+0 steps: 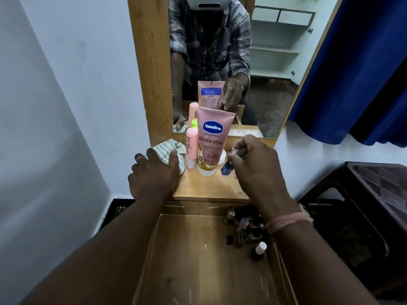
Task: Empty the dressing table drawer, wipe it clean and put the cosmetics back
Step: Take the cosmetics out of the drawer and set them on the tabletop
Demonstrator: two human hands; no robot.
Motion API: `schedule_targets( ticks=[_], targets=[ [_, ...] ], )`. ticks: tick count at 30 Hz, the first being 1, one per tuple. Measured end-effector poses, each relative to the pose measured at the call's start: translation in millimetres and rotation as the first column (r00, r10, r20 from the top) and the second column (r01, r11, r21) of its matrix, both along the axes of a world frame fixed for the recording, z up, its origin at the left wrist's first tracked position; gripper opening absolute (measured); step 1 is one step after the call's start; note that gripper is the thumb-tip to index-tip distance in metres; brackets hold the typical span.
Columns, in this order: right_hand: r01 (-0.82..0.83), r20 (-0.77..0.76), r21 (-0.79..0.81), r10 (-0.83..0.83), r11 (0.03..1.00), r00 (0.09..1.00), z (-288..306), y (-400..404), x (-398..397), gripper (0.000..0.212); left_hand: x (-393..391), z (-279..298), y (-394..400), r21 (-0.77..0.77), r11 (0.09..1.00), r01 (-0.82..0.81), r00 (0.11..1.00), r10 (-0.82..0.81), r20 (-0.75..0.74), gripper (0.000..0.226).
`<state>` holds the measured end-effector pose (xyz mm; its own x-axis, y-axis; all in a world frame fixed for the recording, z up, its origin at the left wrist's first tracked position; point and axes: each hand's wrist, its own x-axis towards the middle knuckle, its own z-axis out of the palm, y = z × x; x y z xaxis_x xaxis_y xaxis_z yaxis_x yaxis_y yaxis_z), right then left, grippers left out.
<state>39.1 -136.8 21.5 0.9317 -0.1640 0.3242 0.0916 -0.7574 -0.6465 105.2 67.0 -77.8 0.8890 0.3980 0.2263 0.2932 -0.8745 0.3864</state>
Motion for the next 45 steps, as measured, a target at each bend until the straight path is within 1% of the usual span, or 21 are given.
schedule_targets(
  ticks=[5,7,11,15,18,20,22,24,25,28,29,32,33,35,36,37,39,41,42,44,45],
  targets=[
    [-0.004,-0.031,-0.098,0.001,0.995,1.0,-17.2,8.8,32.4,0.021,-3.1,3.5,-0.7,-0.007,1.0,0.007,1.0,-0.007,-0.002,0.08],
    [0.0,-0.034,-0.108,-0.003,0.994,0.999,-21.7,9.7,36.2,0.024,-3.6,4.1,-0.8,-0.004,1.0,0.007,1.0,-0.007,-0.002,0.08],
    [-0.005,-0.019,-0.058,0.003,0.998,1.0,-22.6,7.5,35.0,0.03,-3.3,3.3,-1.1,-0.001,1.0,0.011,1.0,-0.011,-0.006,0.08],
    [-0.032,-0.047,0.004,0.032,0.999,0.998,-22.7,6.0,31.2,0.039,-2.8,3.0,-0.6,0.001,1.0,0.006,1.0,-0.006,-0.009,0.081],
    [-0.02,-0.055,0.026,0.021,0.999,0.998,-18.9,3.9,26.4,0.044,-2.8,3.1,-1.2,0.006,1.0,0.006,1.0,-0.006,-0.006,0.081],
    [0.001,-0.046,0.046,0.001,0.999,0.999,-16.6,0.6,18.2,0.042,-2.9,2.5,-1.4,0.003,1.0,0.007,1.0,-0.007,0.001,0.081],
    [0.021,-0.026,0.053,-0.02,0.998,0.999,-15.7,-4.0,2.3,0.027,-3.3,1.1,-1.1,0.006,1.0,0.008,1.0,-0.008,0.003,0.08],
    [0.02,-0.084,-0.023,-0.022,1.0,0.996,-20.2,-11.0,-19.7,0.012,-2.5,-0.2,-1.0,0.001,1.0,0.006,1.0,-0.006,-0.002,0.08],
    [-0.002,-0.158,-0.065,-0.008,0.998,0.987,-25.7,-14.1,-31.1,0.011,-2.0,-0.5,-1.1,-0.004,1.0,0.001,1.0,-0.001,-0.01,0.08],
    [-0.149,-0.44,-0.136,0.075,0.979,0.895,-54.2,-15.6,-56.8,0.009,-0.4,-0.3,-2.2,0.004,1.0,-0.009,1.0,0.009,-0.019,0.08],
    [-0.203,-0.481,-0.166,0.1,0.965,0.871,-63.6,-12.6,-62.2,0.009,-0.7,0.4,-2.3,0.005,1.0,-0.008,1.0,0.008,-0.015,0.08],
    [-0.318,-0.478,-0.342,0.128,0.884,0.869,-89.1,-2.1,-70.9,0.007,-0.7,1.0,-2.6,0.006,1.0,-0.005,1.0,0.005,-0.008,0.081],
    [-0.336,-0.482,-0.382,0.125,0.861,0.867,-95.8,1.1,-72.6,0.013,-0.6,1.0,-2.5,0.013,1.0,-0.004,1.0,0.004,-0.007,0.081],
    [-0.347,-0.497,-0.425,0.105,0.836,0.861,-106.9,5.2,-73.9,0.019,-0.6,0.3,-2.1,0.023,1.0,-0.005,1.0,0.005,-0.004,0.081],
    [-0.346,-0.501,-0.423,0.102,0.837,0.859,-107.7,5.5,-73.6,0.017,-0.5,0.0,-1.8,0.026,1.0,-0.007,1.0,0.007,-0.003,0.081],
    [-0.342,-0.483,-0.403,0.121,0.849,0.867,-103.8,5.3,-72.8,0.014,-0.2,-0.4,-1.4,0.024,1.0,-0.008,1.0,0.009,-0.004,0.081],
    [-0.299,-0.413,-0.279,0.167,0.912,0.895,-84.7,1.4,-69.1,0.009,0.0,-0.8,-1.0,0.016,1.0,-0.01,1.0,0.01,-0.007,0.081],
    [-0.184,-0.273,-0.108,0.149,0.977,0.951,-56.3,-5.3,-60.1,0.007,0.0,-1.3,-0.2,0.017,1.0,-0.009,1.0,0.009,-0.007,0.082],
    [-0.116,-0.205,-0.049,0.104,0.992,0.973,-41.4,-8.7,-53.8,0.008,-0.2,-1.0,-0.3,0.017,1.0,-0.007,1.0,0.007,-0.006,0.082],
    [-0.022,-0.085,-0.049,0.018,0.999,0.996,-22.6,-14.8,-36.1,0.015,-0.2,-0.9,-0.4,0.012,1.0,-0.001,1.0,0.001,0.002,0.081],
    [0.003,-0.058,-0.054,-0.007,0.999,0.998,-18.1,-15.8,-27.0,0.019,-0.2,-0.4,-0.6,0.009,1.0,0.0,1.0,0.0,0.006,0.081]
  ],
)
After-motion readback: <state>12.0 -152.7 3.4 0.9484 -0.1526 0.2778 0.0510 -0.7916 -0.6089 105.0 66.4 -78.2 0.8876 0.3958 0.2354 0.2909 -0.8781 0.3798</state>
